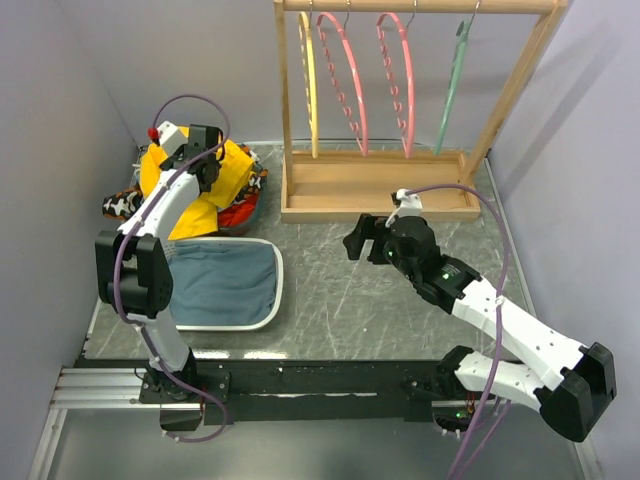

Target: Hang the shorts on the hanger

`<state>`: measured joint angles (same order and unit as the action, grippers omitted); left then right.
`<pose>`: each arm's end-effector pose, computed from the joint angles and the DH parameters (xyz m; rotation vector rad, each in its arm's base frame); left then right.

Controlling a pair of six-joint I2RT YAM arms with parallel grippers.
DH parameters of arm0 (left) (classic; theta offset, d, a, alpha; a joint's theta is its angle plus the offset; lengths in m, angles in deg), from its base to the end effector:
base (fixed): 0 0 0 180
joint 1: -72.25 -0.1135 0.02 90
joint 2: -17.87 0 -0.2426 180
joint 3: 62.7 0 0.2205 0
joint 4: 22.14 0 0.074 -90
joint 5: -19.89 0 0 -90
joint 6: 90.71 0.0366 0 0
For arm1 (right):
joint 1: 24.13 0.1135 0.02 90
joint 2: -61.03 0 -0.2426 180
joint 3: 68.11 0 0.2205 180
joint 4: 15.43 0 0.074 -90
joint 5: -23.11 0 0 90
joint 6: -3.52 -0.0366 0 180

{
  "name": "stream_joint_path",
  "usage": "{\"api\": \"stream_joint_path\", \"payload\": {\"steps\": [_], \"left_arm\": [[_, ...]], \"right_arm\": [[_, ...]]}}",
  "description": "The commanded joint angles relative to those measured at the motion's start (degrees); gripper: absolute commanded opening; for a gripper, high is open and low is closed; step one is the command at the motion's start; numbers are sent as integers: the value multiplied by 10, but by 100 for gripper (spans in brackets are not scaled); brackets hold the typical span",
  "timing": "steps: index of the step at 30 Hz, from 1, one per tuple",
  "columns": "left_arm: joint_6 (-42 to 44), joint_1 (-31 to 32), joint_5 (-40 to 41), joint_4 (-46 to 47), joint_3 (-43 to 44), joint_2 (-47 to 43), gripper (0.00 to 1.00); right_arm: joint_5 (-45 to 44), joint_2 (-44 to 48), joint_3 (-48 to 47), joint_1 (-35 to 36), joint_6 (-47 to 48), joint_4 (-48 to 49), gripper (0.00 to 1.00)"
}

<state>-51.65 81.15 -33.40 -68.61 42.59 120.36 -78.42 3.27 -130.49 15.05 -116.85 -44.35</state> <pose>0.3664 -0.0352 0.2898 -1.0513 1.8888 0.1587 0.1678 0.1273 0.2912 -0.0240 2.0332 0.5790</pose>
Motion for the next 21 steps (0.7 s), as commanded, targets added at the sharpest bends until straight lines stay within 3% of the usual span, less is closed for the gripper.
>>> {"api": "stream_joint_path", "payload": {"steps": [1, 3, 4, 16, 21], "left_arm": [[20, -1, -2, 45, 29, -11, 29], [22, -2, -8, 25, 47, -12, 5], [26, -1, -11, 17, 50, -24, 1], [146, -1, -136, -17, 66, -264, 1], [173, -1, -213, -46, 109, -313, 1]], "right_arm": [[20, -8, -32, 2, 11, 18, 100], [29, -9, -38, 1, 15, 20, 100], [37, -9, -39, 2, 16, 22, 100], [88, -15, -70, 5, 45, 56, 95], [86, -12, -90, 43, 57, 82, 95]]}}
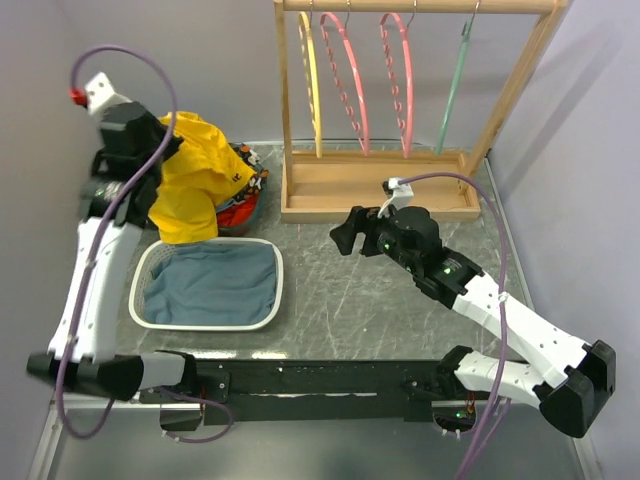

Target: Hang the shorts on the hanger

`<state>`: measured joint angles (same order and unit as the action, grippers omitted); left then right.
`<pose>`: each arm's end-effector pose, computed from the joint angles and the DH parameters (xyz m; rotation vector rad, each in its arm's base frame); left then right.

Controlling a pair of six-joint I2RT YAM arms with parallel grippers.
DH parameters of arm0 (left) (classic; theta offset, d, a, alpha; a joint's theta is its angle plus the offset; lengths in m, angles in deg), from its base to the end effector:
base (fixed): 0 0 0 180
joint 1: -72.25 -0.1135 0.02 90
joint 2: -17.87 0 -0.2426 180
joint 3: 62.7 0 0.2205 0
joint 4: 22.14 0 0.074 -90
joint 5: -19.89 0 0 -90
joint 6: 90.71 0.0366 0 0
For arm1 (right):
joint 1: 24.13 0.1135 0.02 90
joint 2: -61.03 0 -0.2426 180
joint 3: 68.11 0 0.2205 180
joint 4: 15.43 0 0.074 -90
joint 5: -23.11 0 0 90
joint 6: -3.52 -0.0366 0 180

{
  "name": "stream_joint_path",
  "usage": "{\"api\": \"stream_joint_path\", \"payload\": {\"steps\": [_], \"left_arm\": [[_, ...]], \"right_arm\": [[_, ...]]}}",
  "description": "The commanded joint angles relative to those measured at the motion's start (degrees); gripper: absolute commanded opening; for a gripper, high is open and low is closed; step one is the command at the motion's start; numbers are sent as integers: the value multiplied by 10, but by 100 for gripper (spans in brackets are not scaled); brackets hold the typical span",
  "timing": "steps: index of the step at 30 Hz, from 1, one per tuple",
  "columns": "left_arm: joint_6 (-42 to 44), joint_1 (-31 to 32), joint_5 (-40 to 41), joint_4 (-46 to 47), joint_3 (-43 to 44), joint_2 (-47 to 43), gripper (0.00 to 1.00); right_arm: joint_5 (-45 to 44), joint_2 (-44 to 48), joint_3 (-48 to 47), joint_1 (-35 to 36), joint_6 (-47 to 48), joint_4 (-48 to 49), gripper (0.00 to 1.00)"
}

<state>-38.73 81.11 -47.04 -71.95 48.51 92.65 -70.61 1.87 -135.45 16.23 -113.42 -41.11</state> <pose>0.2378 -0.0226 0.4536 -0.7210 1.6393 -0.2246 0.1686 0.1402 0.3199 -0.1812 1.9359 0.7372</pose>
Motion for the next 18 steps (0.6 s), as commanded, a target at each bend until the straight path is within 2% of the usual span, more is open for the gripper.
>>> {"api": "stream_joint_path", "payload": {"steps": [1, 9, 13, 18], "left_arm": [[45, -1, -86, -18, 63, -43, 1], [32, 0, -223, -41, 159, -69, 1], [21, 0, -261, -48, 192, -77, 1], [6, 0, -304, -41, 202, -90, 1]], "right_arm": [[1, 5, -41, 40, 25, 58, 95], [-86, -26, -50, 179, 24, 166, 96], [-132, -82, -85, 222, 28, 190, 97], [-181, -165, -129, 232, -15, 204, 96]]}}
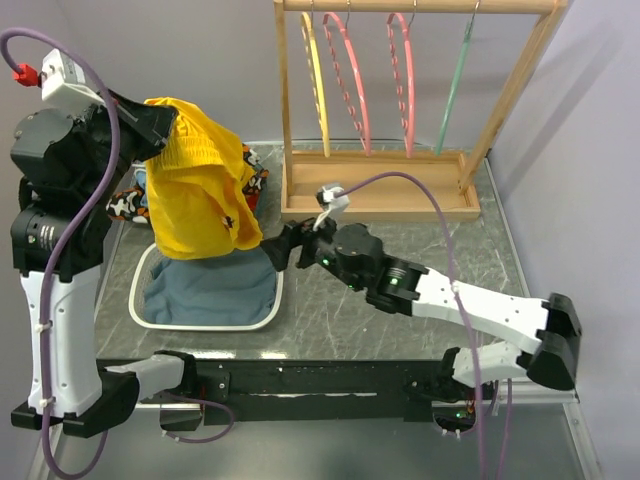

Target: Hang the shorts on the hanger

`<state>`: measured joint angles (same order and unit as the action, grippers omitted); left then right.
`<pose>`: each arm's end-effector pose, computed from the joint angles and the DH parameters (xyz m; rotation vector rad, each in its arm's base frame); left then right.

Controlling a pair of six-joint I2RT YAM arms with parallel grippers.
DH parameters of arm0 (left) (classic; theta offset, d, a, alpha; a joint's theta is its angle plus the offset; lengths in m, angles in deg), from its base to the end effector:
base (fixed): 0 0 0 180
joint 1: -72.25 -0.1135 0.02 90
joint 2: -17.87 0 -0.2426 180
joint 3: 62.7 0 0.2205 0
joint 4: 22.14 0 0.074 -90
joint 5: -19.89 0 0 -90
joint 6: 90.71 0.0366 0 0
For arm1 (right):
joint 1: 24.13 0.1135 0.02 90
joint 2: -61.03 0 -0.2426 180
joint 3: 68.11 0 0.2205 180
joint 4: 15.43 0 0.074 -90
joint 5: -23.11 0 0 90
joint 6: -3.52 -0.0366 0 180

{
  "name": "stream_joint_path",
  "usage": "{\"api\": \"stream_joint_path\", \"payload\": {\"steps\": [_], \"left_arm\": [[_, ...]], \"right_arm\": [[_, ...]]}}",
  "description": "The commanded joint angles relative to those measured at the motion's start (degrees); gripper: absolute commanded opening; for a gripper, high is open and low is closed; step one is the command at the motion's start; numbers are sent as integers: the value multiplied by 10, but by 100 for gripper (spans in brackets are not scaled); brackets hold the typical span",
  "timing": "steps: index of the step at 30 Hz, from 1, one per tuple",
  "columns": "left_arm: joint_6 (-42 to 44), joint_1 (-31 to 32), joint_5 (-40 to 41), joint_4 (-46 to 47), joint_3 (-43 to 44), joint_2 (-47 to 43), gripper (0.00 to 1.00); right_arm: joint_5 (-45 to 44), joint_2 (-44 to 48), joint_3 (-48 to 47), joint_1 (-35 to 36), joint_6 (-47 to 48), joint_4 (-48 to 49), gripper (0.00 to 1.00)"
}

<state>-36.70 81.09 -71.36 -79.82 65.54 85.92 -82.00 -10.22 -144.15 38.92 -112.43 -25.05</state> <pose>0.1475 -0.0238 0.5347 -0.3492 1.5220 -0.6378 0.1312 0.2370 0.3524 -0.3505 1.7076 0.9510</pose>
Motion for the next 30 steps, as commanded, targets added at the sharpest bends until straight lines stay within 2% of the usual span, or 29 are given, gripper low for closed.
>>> {"api": "stream_joint_path", "payload": {"steps": [1, 8, 13, 14, 16, 17, 18, 19, 20, 22, 23, 24, 25, 30], "left_arm": [[-18, 0, -69, 37, 36, -22, 1], [-34, 0, -103, 50, 33, -27, 1], [-36, 0, -112, 51, 31, -36, 1], [-37, 0, -113, 53, 23, -38, 1], [-35, 0, -107, 53, 16, -43, 1], [-34, 0, -106, 51, 12, -45, 1], [-35, 0, -103, 51, 9, -49, 1], [-37, 0, -104, 55, 3, -54, 1], [-39, 0, -106, 64, -6, -56, 1], [-44, 0, -113, 66, -10, -60, 1], [-43, 0, -115, 65, -8, -59, 1], [-42, 0, -117, 59, -6, -57, 1], [-38, 0, -114, 58, -7, -58, 1], [-39, 0, -125, 77, -82, -78, 1]], "right_arm": [[-78, -54, -47, 5, -40, 45, 95], [-108, -136, -106, 10, -91, 56, 85], [-131, -177, -110, 17, -120, 85, 80], [-136, -183, -121, 17, -124, 75, 72], [-149, -183, -116, 21, -132, 73, 66], [-159, -178, -97, 21, -133, 83, 57], [-165, -163, -88, 22, -136, 87, 53], [-170, -155, -78, 22, -136, 90, 46], [-180, -148, -67, 21, -133, 93, 34], [-194, -128, -65, 22, -129, 79, 23], [-199, -119, -65, 21, -128, 59, 9], [-212, -94, -66, 21, -127, 46, 4], [-221, -77, -66, 22, -126, 29, 0], [-272, 63, -75, 30, -83, -76, 0]]}}
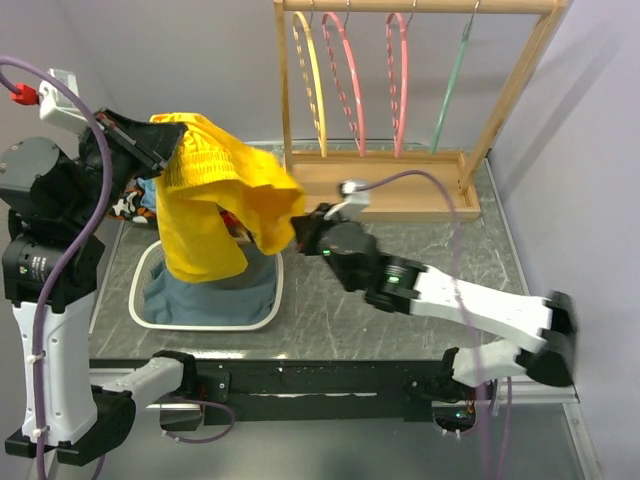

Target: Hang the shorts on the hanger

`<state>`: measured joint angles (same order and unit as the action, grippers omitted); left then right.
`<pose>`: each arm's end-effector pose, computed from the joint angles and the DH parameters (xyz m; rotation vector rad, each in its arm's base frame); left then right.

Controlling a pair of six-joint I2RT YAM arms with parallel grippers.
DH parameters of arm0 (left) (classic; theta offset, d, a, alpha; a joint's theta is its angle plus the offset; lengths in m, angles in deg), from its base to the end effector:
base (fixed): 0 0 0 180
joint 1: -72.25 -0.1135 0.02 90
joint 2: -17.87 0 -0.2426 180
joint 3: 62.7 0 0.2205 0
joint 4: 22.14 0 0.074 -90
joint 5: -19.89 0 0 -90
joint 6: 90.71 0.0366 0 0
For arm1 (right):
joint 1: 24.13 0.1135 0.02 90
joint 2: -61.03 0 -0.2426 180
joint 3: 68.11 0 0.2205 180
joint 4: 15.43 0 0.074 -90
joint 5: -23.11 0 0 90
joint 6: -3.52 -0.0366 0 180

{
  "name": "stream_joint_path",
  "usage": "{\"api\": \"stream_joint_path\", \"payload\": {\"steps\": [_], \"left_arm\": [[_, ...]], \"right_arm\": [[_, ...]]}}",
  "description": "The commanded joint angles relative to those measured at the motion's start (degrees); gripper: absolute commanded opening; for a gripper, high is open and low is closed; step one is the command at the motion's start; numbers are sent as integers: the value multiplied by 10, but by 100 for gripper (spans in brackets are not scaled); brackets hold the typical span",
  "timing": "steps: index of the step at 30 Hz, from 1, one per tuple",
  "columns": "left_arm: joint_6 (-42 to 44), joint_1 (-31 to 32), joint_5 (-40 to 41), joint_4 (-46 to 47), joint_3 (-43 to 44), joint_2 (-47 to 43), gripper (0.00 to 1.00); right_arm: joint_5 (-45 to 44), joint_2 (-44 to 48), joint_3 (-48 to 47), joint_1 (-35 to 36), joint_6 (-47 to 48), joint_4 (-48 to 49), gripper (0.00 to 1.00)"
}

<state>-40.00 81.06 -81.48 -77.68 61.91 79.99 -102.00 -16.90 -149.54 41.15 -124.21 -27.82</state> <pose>0.1150 -0.0251 0.5368 -0.2311 1.4882 -0.8248 0.1413 0.2565 0.3481 0.0423 1.7646 0.8056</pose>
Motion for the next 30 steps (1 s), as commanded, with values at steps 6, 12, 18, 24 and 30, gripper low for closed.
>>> {"api": "stream_joint_path", "payload": {"steps": [6, 12, 18, 24, 30], "left_arm": [[-20, 3, -98, 94, -160, -25, 1], [11, 139, -73, 81, -157, 47, 1], [2, 261, -28, 97, -157, 96, 1], [-18, 329, -19, 110, -146, 137, 1], [-31, 331, -9, 163, -255, 156, 4]], "right_arm": [[-98, 200, -133, 10, 99, -197, 0], [-130, 201, -258, 10, 141, -313, 0], [-161, 187, -356, 10, 146, -418, 0], [-209, 184, -406, 9, 161, -464, 0], [-243, 189, -283, -13, 96, -498, 0]]}}
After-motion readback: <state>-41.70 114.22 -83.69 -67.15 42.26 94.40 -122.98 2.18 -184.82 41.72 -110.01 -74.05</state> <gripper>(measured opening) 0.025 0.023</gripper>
